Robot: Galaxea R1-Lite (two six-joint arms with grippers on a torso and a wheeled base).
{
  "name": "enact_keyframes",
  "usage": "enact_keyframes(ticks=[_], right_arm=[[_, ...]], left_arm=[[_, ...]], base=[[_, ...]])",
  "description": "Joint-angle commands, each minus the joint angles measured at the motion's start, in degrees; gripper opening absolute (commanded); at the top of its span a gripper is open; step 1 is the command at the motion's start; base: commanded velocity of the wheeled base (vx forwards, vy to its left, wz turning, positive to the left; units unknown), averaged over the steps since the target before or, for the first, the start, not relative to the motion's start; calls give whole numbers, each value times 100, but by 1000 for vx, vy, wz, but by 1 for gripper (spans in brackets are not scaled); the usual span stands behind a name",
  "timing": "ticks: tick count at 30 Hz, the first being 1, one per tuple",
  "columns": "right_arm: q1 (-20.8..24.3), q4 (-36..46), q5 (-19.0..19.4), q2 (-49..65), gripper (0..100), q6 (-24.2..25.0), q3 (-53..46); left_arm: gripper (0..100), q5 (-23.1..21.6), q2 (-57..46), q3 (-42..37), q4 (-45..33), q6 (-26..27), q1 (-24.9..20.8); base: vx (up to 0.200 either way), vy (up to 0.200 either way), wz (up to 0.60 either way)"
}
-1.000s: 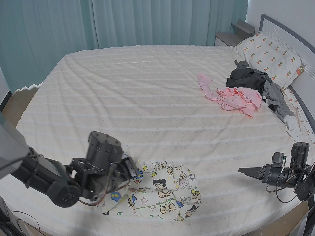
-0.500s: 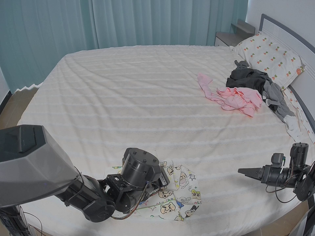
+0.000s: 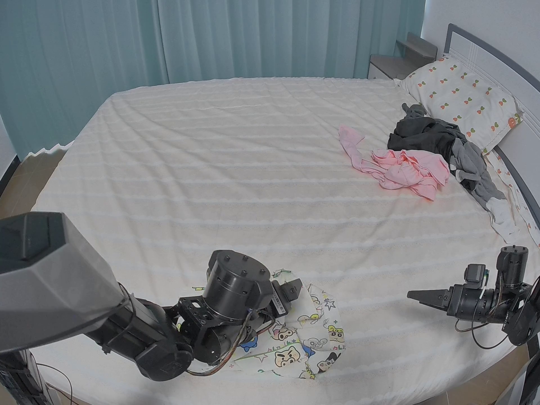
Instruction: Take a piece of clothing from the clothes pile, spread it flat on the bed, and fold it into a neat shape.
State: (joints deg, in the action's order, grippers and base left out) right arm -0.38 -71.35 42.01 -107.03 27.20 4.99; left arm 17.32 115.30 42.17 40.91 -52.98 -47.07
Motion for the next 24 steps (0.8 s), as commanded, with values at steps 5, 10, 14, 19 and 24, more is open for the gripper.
enact_keyframes(ticks=[5, 10, 14, 19, 24], right_arm=[[29, -2, 0, -11, 100, -30, -42], [55, -2, 0, -11, 100, -39, -50], [82, -2, 0, -2, 100, -39, -59], [319, -2, -79, 16, 100, -39, -86], [838, -2, -193, 7, 100, -21, -6]], left_arm=[[100, -106, -1159, -341, -22, -46, 251], [100, -607, -2143, -842, -83, -46, 655], [100, -968, -2758, -1308, -338, -55, 1191], [100, -1460, -3268, -1949, -365, -476, 1745], [100, -1961, -3655, -2564, -347, -652, 2017]], base=[[0, 0, 0], [0, 0, 0], [0, 0, 0], [0, 0, 0], [0, 0, 0]])
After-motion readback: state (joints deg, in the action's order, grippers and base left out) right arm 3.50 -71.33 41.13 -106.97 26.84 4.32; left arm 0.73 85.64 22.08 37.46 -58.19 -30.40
